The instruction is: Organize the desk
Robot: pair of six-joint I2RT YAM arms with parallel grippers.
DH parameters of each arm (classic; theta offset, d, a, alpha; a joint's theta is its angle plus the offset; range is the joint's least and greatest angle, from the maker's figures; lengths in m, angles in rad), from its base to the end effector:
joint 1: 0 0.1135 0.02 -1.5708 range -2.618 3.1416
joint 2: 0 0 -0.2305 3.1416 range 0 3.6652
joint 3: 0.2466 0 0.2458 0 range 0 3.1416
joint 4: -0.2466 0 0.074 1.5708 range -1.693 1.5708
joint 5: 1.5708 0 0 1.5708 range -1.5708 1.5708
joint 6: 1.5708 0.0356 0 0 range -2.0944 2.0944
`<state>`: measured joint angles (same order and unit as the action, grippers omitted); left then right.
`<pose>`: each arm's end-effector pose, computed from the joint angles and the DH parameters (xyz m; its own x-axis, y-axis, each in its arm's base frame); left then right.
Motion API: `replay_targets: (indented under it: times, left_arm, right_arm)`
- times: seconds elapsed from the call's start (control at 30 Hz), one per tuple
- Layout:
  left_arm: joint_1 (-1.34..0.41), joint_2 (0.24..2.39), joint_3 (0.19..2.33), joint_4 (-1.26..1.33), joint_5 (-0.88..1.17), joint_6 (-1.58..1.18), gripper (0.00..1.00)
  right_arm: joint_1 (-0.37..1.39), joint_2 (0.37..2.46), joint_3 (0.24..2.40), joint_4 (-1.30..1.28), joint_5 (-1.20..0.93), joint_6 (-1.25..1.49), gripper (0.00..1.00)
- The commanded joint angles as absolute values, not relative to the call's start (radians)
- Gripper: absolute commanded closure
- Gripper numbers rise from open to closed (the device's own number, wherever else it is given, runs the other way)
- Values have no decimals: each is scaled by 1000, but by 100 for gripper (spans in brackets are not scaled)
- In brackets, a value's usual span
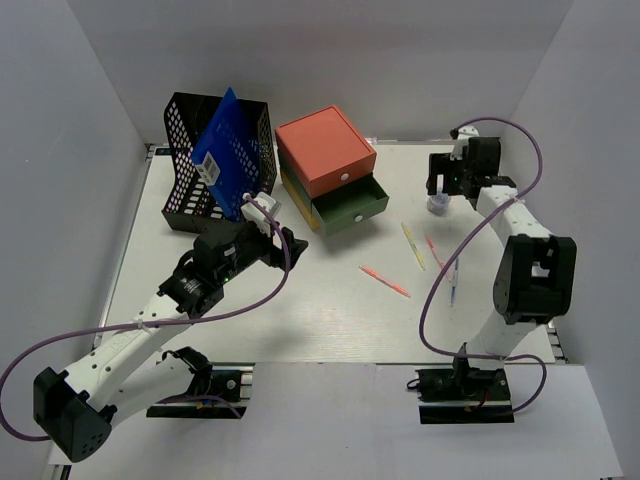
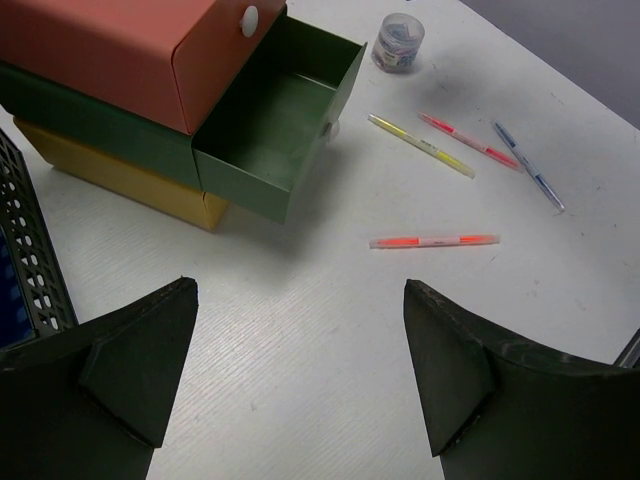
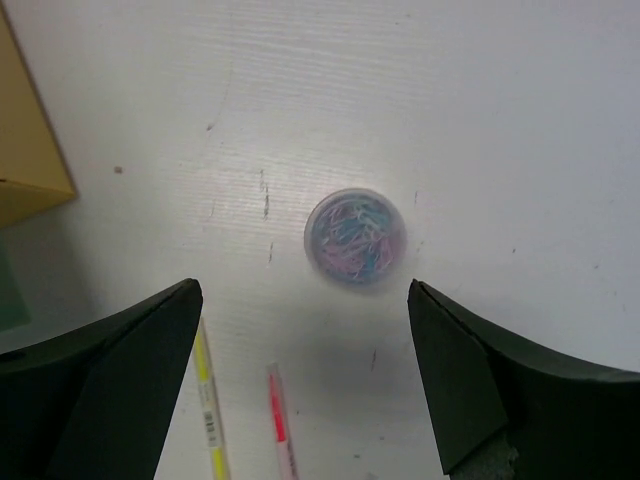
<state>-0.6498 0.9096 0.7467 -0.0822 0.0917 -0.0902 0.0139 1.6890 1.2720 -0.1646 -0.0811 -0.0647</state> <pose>0.1808 -0.1415 0.2894 -0.2531 0.0796 -0.9642 0.6531 0.7493 -0.1095 0.3808 0.0082 0.2406 -0.5429 -0.0720 -0.8367 -0.1169 0.9931 -0.0096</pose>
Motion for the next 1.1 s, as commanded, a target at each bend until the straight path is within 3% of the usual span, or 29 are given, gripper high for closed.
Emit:
replay_targets:
  times: [0.0, 0.53, 0.63, 0.83, 0.97, 1.07]
  left_arm:
    - [-646, 896, 739, -72, 117, -83, 7]
    - [-646, 902, 738, -74, 117, -80, 7]
    - [-646, 900, 739, -74, 114, -80, 7]
    - [-646, 897, 738, -74, 106, -80, 7]
    - [-646, 891, 736, -74, 104, -80, 7]
    - [-646, 888, 736, -74, 103, -80, 7]
  right_arm:
    - [15, 1749, 1359, -222, -46, -136, 11]
    - [12, 1996, 1485, -247, 43, -196, 11]
    - [12, 2003, 1482, -238, 49, -204, 16]
    - [12, 1983, 1467, -226, 48, -222, 42]
    - [14, 1907, 1430, -192, 32, -265, 70]
    - [12, 1805, 1384, -161, -50, -314, 78]
